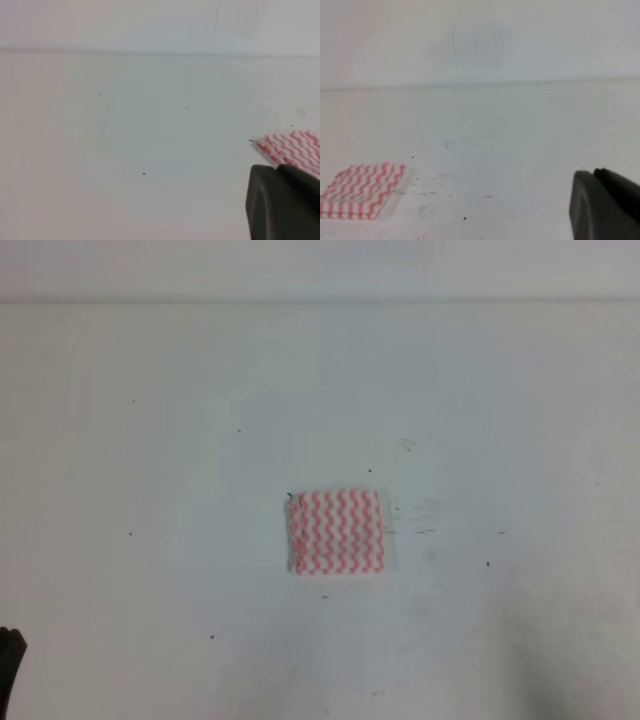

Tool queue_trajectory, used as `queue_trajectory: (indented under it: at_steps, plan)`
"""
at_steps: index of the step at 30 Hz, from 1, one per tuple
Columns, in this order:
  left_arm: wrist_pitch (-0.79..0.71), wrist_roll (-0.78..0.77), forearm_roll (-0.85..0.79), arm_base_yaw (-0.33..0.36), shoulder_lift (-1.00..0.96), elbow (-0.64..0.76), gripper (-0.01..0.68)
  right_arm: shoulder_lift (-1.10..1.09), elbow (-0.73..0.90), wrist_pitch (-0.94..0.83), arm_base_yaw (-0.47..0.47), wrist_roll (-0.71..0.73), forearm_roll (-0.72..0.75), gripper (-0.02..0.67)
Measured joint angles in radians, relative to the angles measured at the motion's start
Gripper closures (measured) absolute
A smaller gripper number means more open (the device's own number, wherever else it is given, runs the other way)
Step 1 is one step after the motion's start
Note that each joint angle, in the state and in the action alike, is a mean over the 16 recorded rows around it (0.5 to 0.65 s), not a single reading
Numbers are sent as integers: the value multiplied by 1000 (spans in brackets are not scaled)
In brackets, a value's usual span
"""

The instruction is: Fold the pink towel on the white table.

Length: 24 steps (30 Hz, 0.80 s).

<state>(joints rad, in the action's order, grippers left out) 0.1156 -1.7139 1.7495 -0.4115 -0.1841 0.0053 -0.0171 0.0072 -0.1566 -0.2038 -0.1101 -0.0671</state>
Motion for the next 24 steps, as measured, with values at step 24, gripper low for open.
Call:
queue_trajectory:
  at_steps: [24]
  plan:
    - [5, 0, 0, 0, 2, -1, 678, -4, 0, -130, 3, 59, 5, 667]
